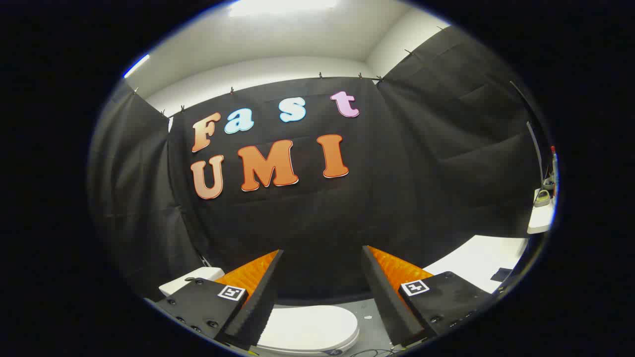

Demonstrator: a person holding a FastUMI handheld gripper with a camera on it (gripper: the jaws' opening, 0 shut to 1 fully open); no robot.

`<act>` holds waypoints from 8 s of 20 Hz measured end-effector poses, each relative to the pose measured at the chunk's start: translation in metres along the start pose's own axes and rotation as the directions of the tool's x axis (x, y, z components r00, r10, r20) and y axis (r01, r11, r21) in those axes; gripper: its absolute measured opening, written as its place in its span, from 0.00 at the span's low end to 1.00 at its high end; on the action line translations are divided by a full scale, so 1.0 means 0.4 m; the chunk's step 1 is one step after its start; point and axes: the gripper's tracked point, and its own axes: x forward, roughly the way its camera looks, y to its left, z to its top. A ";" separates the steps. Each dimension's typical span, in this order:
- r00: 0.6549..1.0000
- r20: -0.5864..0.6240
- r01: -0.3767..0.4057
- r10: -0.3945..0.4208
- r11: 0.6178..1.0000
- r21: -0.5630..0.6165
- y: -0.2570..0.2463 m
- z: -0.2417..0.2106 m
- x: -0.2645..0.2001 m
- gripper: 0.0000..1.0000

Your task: Open the toilet lid.

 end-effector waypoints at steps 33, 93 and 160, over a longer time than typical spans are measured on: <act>0.961 -0.263 -0.060 0.086 0.992 0.107 0.011 -0.378 -0.018 0.98; 0.635 -0.738 0.357 0.228 0.760 0.543 -0.082 -1.222 -0.033 0.08; 0.816 -0.571 -0.268 0.088 0.933 -0.239 0.897 -0.828 -0.030 0.08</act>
